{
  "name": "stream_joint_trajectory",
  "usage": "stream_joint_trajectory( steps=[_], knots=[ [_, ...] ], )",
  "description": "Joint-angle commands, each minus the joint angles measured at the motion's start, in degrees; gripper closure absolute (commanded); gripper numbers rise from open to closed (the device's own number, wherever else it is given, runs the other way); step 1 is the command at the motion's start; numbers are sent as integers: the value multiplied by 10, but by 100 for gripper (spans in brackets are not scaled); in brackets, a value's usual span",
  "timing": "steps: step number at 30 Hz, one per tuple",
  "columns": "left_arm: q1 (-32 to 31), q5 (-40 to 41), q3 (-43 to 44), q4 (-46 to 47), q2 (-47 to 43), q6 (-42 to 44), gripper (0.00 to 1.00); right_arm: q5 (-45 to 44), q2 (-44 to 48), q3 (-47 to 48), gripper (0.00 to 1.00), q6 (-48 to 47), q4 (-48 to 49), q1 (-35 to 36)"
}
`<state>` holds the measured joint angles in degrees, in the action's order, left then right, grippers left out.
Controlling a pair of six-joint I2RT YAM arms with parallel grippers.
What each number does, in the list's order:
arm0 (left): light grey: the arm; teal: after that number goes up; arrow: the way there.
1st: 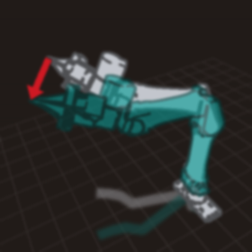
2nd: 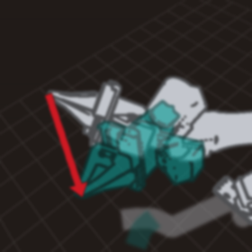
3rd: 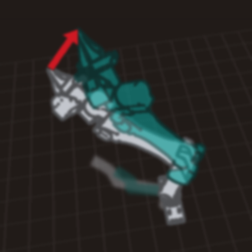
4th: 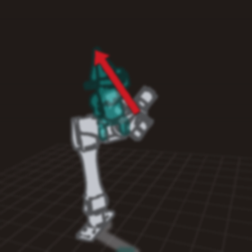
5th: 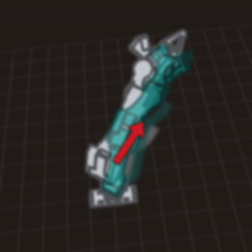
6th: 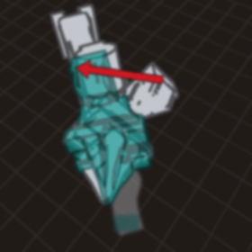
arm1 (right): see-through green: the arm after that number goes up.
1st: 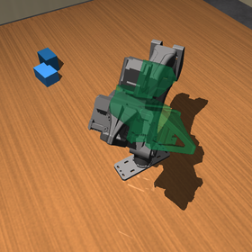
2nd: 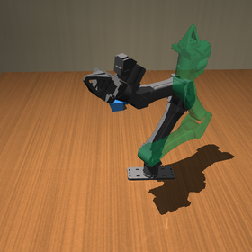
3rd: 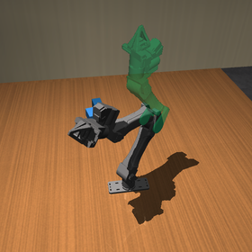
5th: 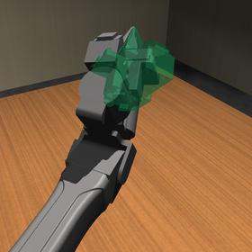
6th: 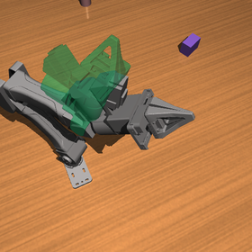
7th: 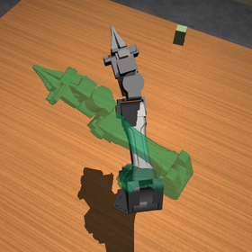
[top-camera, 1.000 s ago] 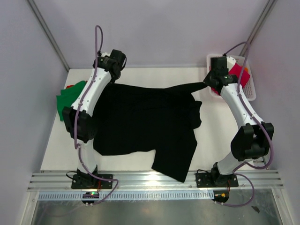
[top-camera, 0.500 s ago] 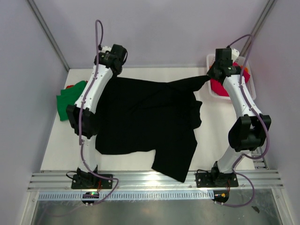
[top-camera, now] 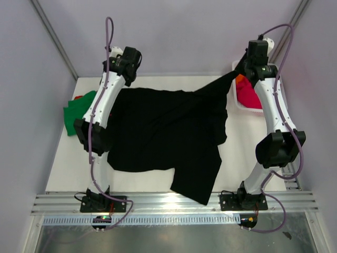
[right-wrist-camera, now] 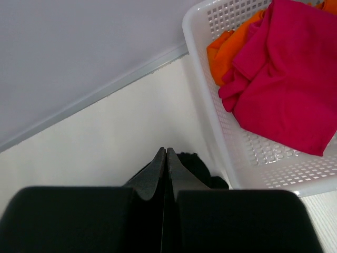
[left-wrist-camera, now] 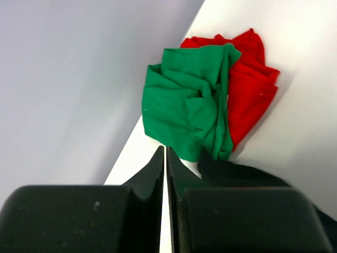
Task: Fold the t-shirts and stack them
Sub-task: Flatten out the tshirt
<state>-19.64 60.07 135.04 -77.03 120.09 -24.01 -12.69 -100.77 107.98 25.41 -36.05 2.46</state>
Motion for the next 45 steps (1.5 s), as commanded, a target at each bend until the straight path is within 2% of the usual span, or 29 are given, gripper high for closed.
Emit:
stream_joint_trajectory(
  steps=[1, 7, 14, 17, 18, 21, 22, 25, 26, 28, 32, 36, 40, 45],
  knots=[
    [7, 54, 23, -47, -14, -10, 95, -7, -4, 20, 97, -17, 11, -6],
    [7, 72, 24, -30, -11, 4, 94, -5, 0, 1, 97, -19, 20, -7],
    [8, 40, 8, -15, -7, 10, 92, 1, 0, -8, 97, -12, 23, -7],
    [8, -26, -32, -28, 6, -17, 91, 5, 4, -28, 97, -7, 30, -7],
    [8, -93, -43, -29, 10, -33, 90, 6, 7, -34, 97, -5, 34, -7],
    [7, -212, -86, -27, 28, -55, 87, 8, 10, -54, 97, -4, 38, -7],
    [7, -278, -112, -9, 32, -63, 87, 8, 13, -57, 97, -4, 39, -6],
    [5, -362, -167, 53, 25, -69, 75, 7, 18, -76, 97, -4, 42, -7],
    [5, -376, -177, 67, 24, -70, 66, 7, 21, -87, 97, -4, 45, -7],
    [5, -399, -188, 84, 23, -75, 59, 8, 28, -98, 97, -4, 50, -7],
    [5, -457, -219, 184, -6, -97, 41, 8, 35, -126, 97, -4, 57, -7],
    [5, -492, -265, 275, -39, -115, 37, 12, 42, -145, 97, -4, 63, -7],
    [5, -509, -353, 376, -80, -120, 37, 10, 48, -158, 97, -6, 64, -6],
    [5, -497, -400, 435, -87, -102, 36, 9, 58, -171, 97, -13, 68, -6]
  ],
)
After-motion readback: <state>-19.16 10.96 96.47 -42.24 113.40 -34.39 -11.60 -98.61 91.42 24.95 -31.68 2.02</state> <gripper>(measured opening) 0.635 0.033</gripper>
